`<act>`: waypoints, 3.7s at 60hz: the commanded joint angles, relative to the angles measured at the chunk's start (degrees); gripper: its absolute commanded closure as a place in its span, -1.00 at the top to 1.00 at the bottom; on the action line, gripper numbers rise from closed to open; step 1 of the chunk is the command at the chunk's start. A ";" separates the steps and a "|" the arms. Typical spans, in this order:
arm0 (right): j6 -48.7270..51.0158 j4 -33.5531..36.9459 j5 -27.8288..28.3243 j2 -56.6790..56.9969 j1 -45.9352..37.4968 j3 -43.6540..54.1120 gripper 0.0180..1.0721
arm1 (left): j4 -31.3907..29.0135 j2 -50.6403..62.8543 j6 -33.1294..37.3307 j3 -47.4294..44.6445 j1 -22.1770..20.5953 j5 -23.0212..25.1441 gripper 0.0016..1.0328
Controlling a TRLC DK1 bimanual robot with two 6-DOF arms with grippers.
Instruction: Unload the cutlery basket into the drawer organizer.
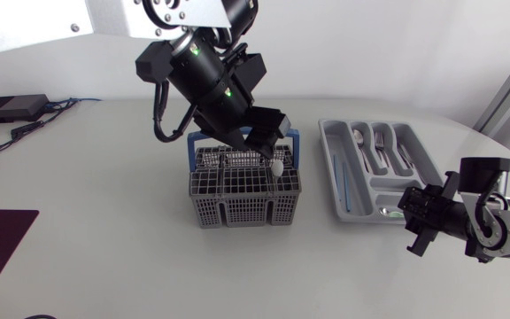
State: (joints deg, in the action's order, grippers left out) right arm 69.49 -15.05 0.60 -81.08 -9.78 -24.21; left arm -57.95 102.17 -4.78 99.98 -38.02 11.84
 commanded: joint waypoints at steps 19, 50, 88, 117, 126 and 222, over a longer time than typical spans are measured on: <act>-3.75 16.45 5.38 15.60 -3.31 -3.13 0.54 | 0.74 0.31 -2.52 -1.90 -1.71 -1.29 0.62; -36.01 34.12 14.52 21.75 17.52 -14.64 0.58 | 2.85 1.36 -3.93 -3.39 -3.64 -10.08 0.62; -61.94 28.94 21.37 3.21 32.19 -27.39 0.56 | 15.85 -8.74 4.95 -19.39 -2.23 -11.57 0.62; -66.68 22.78 20.93 -6.37 35.18 -30.90 0.34 | 25.79 -14.19 18.05 -32.31 -1.27 -8.32 0.73; -67.21 22.43 20.58 -7.69 35.18 -32.22 0.21 | 26.93 -15.69 19.19 -33.54 -0.30 -7.70 0.74; -67.38 19.36 16.71 -1.19 37.64 -28.09 -0.24 | 29.74 -23.60 21.30 -40.39 -0.21 -7.62 0.79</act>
State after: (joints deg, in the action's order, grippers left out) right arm 3.36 3.27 18.33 -80.64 27.44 -53.23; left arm -28.51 79.92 15.27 61.45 -38.52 4.03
